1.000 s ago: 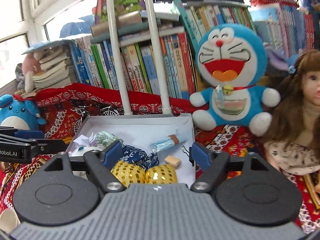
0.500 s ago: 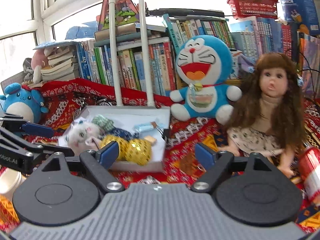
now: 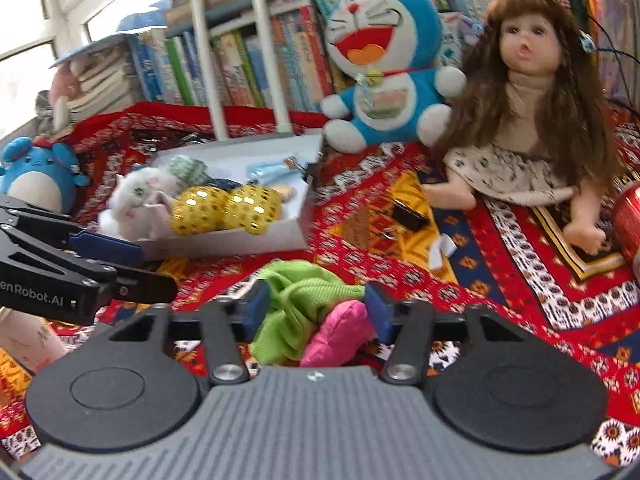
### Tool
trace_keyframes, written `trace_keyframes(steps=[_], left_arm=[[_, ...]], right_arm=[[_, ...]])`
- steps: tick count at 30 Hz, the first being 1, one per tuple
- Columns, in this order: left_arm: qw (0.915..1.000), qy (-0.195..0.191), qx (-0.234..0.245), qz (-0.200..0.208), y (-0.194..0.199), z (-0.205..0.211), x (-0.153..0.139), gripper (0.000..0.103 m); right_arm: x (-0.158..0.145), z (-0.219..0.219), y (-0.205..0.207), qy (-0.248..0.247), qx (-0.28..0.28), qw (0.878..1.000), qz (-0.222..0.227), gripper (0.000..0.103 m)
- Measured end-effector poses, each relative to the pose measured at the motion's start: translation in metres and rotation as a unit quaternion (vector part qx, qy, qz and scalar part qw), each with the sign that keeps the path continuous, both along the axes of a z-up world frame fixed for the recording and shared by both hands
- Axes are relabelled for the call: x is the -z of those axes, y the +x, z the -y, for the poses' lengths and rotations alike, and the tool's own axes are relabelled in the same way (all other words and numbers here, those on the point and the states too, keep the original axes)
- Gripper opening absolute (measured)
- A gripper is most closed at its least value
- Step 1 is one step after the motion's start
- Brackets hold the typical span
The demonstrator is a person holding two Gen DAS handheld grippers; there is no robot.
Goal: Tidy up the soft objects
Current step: 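Grasp the small white card with the left gripper while the right gripper grasps the green-pink scrunchies, then carry the white card and scrunchies into the white tray and open both grippers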
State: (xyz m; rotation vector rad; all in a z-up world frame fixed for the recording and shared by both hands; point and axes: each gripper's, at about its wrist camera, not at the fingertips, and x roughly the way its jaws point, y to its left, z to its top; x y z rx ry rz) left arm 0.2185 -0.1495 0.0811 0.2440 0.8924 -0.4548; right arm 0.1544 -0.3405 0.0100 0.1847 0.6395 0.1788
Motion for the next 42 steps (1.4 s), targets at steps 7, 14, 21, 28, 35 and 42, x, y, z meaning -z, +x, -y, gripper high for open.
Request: trace_keyframes(steps=[7, 14, 21, 28, 35, 42], left_arm=[[0.9997, 0.024, -0.009, -0.001, 0.01, 0.017, 0.018, 0.054], [0.9991, 0.039, -0.018, -0.004, 0.021, 0.032, 0.034, 0.054], [0.9989, 0.04, -0.017, -0.016, 0.027, 0.041, 0.047, 0.043], [0.9993, 0.032, -0.014, -0.015, 0.023, 0.043, 0.051, 0.024], [0.9996, 0.018, -0.021, -0.001, 0.014, 0.035, 0.04, 0.023], [0.9994, -0.01, -0.031, 0.016, -0.013, 0.016, 0.023, 0.023]], right_arm=[[0.007, 0.025, -0.008, 0.038, 0.044, 0.998, -0.006, 0.038], [0.017, 0.035, -0.016, 0.044, 0.049, 0.998, -0.012, 0.039], [0.023, 0.037, -0.02, 0.051, 0.045, 0.998, -0.013, 0.04], [0.031, 0.035, -0.019, 0.066, 0.034, 0.997, -0.02, 0.043], [0.027, 0.034, -0.027, 0.088, 0.035, 0.995, 0.005, 0.036], [0.008, 0.023, -0.037, 0.086, 0.032, 0.995, 0.032, 0.035]])
